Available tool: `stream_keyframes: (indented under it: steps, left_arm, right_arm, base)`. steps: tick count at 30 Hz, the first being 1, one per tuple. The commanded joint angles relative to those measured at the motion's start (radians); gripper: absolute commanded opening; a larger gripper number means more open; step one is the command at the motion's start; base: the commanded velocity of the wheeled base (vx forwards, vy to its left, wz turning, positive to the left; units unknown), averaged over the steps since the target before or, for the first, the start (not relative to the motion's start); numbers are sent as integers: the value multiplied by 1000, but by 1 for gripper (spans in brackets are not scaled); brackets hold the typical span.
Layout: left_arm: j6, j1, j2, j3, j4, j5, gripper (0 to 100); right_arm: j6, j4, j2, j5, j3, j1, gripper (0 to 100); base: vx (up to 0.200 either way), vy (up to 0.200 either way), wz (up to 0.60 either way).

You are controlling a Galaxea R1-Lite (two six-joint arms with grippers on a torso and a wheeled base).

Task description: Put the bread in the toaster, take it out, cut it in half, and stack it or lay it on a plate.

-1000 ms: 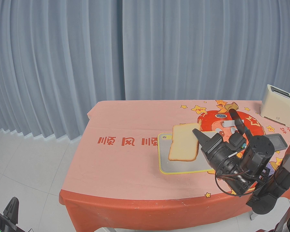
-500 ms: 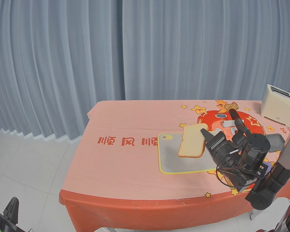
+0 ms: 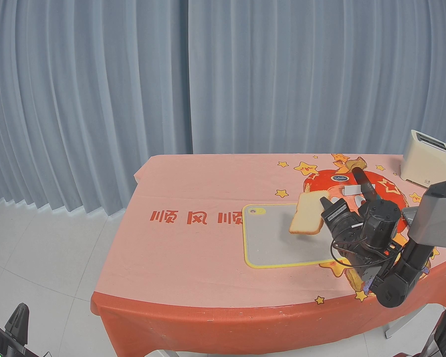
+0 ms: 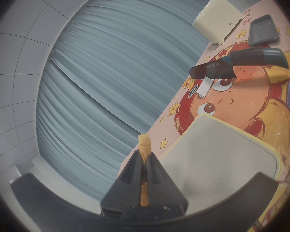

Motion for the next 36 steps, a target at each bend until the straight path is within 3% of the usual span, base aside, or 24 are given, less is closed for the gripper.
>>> stream_keyframes:
  steps: [1, 19, 22, 23, 27, 29, 34, 36]
  left_arm:
    - [0, 0, 1, 18, 0, 0, 0]
    - [0, 1, 1, 18, 0, 3, 0]
    - [0, 1, 1, 18, 0, 3, 0]
    - [0, 1, 1, 18, 0, 3, 0]
    - [0, 1, 1, 18, 0, 3, 0]
    - [0, 0, 1, 18, 0, 3, 0]
    - [0, 0, 1, 18, 0, 3, 0]
    - [0, 0, 1, 18, 0, 3, 0]
  right_arm:
    - [-1, -7, 34, 0, -3, -11, 0]
    - [-6, -9, 105, -2, -39, -10, 0]
    - [-26, -9, 103, -3, -38, -8, 0]
    - [-26, -9, 103, -3, -38, -8, 100]
    - [-44, -7, 89, -5, -3, 1, 100]
    - [-94, -7, 56, -3, 40, 10, 100]
    - [-158, -2, -21, 12, 76, 13, 100]
    - [-222, 7, -47, 38, 92, 10, 100]
  base:
    - [0, 0, 0]
    - [0, 0, 0]
    - [0, 0, 0]
    - [0, 0, 0]
    - [0, 0, 0]
    - [0, 0, 0]
    - [0, 0, 0]
    - [0, 0, 0]
